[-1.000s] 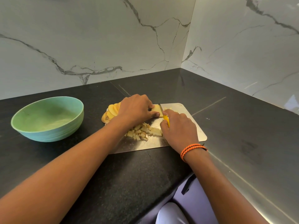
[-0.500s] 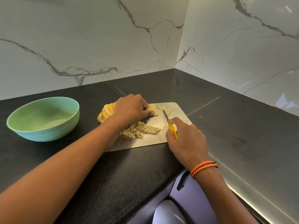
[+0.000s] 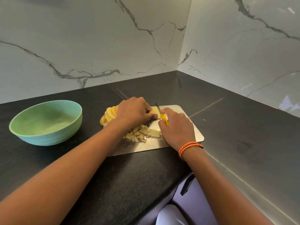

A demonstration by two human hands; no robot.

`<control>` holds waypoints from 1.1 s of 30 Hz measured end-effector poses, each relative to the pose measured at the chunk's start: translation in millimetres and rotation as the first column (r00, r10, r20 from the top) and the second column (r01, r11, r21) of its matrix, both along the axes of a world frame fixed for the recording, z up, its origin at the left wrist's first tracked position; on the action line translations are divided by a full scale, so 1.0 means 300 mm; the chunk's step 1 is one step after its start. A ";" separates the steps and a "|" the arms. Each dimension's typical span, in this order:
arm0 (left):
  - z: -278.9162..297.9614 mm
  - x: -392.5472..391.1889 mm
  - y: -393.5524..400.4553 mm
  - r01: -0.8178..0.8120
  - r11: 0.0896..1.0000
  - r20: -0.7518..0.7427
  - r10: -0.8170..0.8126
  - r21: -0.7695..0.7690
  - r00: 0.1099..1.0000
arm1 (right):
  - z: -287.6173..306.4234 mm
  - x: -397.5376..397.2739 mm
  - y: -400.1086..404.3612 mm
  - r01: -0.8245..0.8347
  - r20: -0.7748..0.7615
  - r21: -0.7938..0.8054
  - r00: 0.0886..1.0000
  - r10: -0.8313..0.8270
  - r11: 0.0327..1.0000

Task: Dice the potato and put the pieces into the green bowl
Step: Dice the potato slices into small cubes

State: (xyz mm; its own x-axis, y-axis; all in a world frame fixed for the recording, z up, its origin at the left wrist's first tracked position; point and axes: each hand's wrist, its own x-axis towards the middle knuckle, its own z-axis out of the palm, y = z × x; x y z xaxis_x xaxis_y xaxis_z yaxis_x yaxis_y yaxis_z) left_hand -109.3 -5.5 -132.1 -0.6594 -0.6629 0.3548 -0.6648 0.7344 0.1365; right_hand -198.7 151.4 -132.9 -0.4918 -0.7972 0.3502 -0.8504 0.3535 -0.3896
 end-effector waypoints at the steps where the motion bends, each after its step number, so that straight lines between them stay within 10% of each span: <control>1: 0.000 -0.001 -0.001 -0.002 1.000 -0.001 0.002 0.003 1.000 | 0.000 -0.003 -0.003 -0.004 -0.008 0.003 1.000 0.004 1.000; 33: -0.002 -0.002 0.016 -0.034 0.999 -0.033 0.035 0.013 0.999 | -0.021 0.038 0.185 0.002 -0.033 0.064 0.999 0.000 0.998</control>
